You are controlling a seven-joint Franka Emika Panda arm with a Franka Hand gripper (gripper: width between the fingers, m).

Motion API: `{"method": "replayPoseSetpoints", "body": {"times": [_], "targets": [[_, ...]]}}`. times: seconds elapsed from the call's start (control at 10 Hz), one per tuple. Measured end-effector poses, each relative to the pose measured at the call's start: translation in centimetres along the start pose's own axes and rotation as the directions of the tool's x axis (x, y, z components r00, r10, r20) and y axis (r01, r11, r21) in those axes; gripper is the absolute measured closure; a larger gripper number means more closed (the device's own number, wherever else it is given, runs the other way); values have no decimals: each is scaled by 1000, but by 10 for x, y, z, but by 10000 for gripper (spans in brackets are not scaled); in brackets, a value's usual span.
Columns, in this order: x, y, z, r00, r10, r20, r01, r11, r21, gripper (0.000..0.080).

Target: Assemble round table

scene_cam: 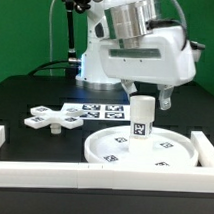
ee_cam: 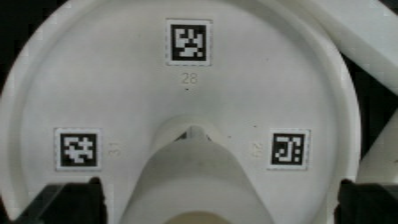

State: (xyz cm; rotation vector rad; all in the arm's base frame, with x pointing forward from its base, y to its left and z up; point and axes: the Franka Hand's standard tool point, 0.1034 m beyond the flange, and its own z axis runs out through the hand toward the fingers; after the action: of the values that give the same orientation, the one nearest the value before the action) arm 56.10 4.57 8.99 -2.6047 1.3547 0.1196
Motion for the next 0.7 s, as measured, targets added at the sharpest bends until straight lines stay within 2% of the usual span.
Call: {"method": "replayPoseSetpoints", "body": {"times": [0.1, 0.2, 0.4, 0.7], "targets": [[-2, -1, -1, 994, -113, 9, 113, 993, -19, 151], [-3, -4, -2, 972, -235, 1, 235, 972, -27, 151], [-3, -4, -2, 934, -357, 5, 357, 934, -27, 151], [-2, -3, -1, 822, -570, 12, 570, 821, -26, 151]]}}
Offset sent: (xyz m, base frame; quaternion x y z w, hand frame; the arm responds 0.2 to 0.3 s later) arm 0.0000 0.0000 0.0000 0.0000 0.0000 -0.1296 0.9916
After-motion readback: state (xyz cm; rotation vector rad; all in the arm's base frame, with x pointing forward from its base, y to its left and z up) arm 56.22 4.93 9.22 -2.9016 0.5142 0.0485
